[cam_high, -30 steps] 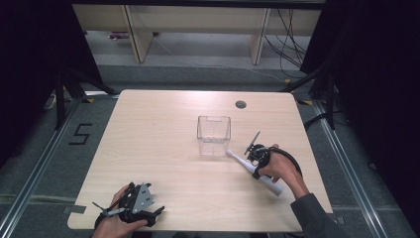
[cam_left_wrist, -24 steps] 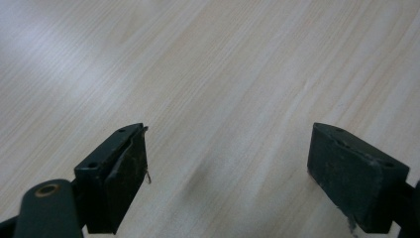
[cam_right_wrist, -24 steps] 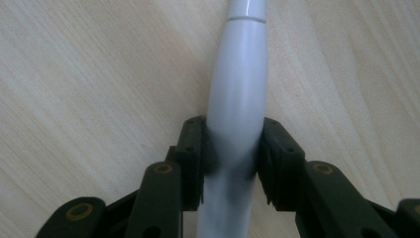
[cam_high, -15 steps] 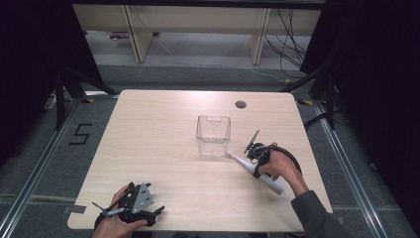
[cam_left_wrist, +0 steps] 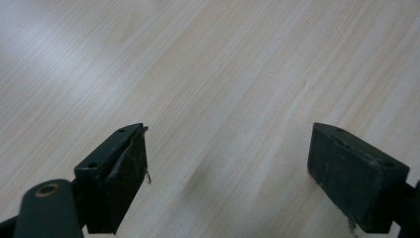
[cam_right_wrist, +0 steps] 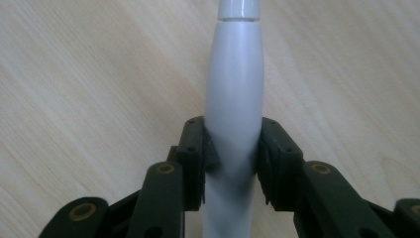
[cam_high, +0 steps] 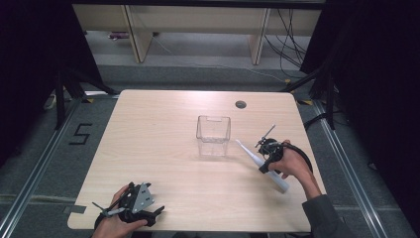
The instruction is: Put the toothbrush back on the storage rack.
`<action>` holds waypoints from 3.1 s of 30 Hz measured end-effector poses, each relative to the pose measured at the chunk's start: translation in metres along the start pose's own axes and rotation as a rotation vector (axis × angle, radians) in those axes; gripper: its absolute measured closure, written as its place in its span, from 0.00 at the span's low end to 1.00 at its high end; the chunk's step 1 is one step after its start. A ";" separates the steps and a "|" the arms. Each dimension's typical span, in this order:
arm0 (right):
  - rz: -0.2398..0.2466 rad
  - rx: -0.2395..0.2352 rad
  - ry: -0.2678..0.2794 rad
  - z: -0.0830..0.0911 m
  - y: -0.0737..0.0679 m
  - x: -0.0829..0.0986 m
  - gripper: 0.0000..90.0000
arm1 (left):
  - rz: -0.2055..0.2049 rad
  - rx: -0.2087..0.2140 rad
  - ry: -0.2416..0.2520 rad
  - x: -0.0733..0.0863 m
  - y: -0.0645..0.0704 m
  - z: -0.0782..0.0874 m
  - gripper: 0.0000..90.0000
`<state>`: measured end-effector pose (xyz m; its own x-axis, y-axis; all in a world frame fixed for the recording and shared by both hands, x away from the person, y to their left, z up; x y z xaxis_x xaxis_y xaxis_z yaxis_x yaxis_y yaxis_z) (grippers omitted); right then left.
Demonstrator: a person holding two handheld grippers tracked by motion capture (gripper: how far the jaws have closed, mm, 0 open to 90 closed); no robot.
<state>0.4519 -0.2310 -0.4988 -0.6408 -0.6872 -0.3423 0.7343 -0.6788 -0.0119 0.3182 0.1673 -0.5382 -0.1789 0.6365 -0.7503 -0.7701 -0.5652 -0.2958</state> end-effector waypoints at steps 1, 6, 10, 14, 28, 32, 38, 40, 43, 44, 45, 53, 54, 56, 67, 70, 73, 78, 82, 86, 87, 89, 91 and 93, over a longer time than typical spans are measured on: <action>-0.010 0.004 0.013 0.002 0.001 0.000 0.74 | 0.000 -0.001 0.001 0.000 0.000 0.000 0.17; -0.019 0.005 0.093 0.015 0.007 0.001 0.74 | 0.014 0.001 -0.004 0.001 0.001 -0.001 0.17; -0.079 0.023 0.141 0.026 0.007 0.002 0.74 | 0.013 -0.007 -0.004 0.001 0.001 -0.001 0.17; -0.116 0.038 0.234 0.034 0.007 -0.001 0.74 | 0.013 -0.008 -0.003 0.001 0.001 -0.001 0.17; -0.066 0.129 0.532 0.041 0.012 -0.014 0.74 | 0.008 -0.009 -0.002 0.000 0.000 0.000 0.17; -0.067 0.142 0.558 0.039 0.010 -0.019 0.74 | 0.016 -0.010 0.002 0.000 0.000 0.000 0.17; -0.066 0.166 0.621 0.045 0.011 -0.026 0.74 | 0.013 -0.003 0.007 -0.001 0.001 0.000 0.17; -0.054 0.180 0.651 0.045 0.012 -0.030 0.74 | 0.011 -0.006 0.005 -0.001 0.001 0.000 0.17; -0.033 0.197 0.677 0.048 0.013 -0.035 0.74 | 0.005 -0.016 0.013 -0.001 -0.001 0.000 0.17; -0.038 0.185 0.692 0.047 0.012 -0.038 0.74 | 0.006 -0.015 0.013 -0.001 -0.001 0.000 0.17; -0.065 0.177 0.699 0.048 0.010 -0.039 0.74 | 0.006 -0.016 0.012 -0.001 -0.001 0.000 0.17; -0.055 0.177 0.741 0.053 0.011 -0.052 0.74 | 0.018 -0.014 0.005 0.000 0.000 0.000 0.17; -0.067 0.168 0.743 0.055 0.010 -0.054 0.74 | 0.017 -0.014 0.005 0.000 0.000 0.000 0.17; -0.048 0.175 0.760 0.057 0.010 -0.058 0.74 | 0.016 -0.013 0.006 0.000 0.000 0.000 0.17; -0.040 0.119 0.769 0.060 -0.002 -0.076 0.74 | 0.006 -0.015 0.012 -0.001 -0.001 0.000 0.17; -0.038 0.118 0.771 0.061 -0.004 -0.079 0.74 | 0.022 -0.009 0.004 0.000 0.001 0.000 0.17; -0.043 0.104 0.771 0.064 -0.006 -0.082 0.74 | 0.028 -0.009 0.005 0.000 0.001 -0.001 0.17; -0.033 0.108 0.783 0.068 -0.007 -0.087 0.74 | 0.018 -0.005 0.003 0.000 0.000 0.000 0.17; -0.037 0.102 0.798 0.070 -0.009 -0.094 0.74 | 0.019 -0.013 0.003 0.000 0.000 0.000 0.17; -0.039 0.083 0.807 0.075 -0.012 -0.102 0.74 | 0.021 -0.013 0.004 0.000 0.000 0.000 0.17; -0.045 0.083 0.799 0.076 -0.013 -0.103 0.74 | 0.021 -0.014 0.004 0.000 0.000 0.000 0.17; -0.047 0.083 0.781 0.079 -0.013 -0.106 0.74 | 0.020 -0.011 0.005 0.000 0.000 0.000 0.17; -0.029 0.079 0.795 0.081 -0.013 -0.110 0.74 | 0.005 -0.015 0.010 0.000 -0.001 0.000 0.17; -0.039 0.078 0.792 0.084 -0.015 -0.113 0.74 | 0.015 -0.011 0.004 0.000 0.000 0.000 0.17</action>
<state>0.4947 -0.1649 -0.3814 -0.2942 -0.2945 -0.9093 0.6782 -0.7347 0.0185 0.3183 0.1671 -0.5383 -0.1881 0.6260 -0.7568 -0.7603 -0.5806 -0.2912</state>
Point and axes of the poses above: each handheld gripper's, and its own axes: z roughly backward along the jaws, x roughly out of its underside, y roughly to its right, the point moved 5 cm from there along -z, roughly forward along the jaws, and after that the axes turned 8 degrees about y, right-handed, at the moved point
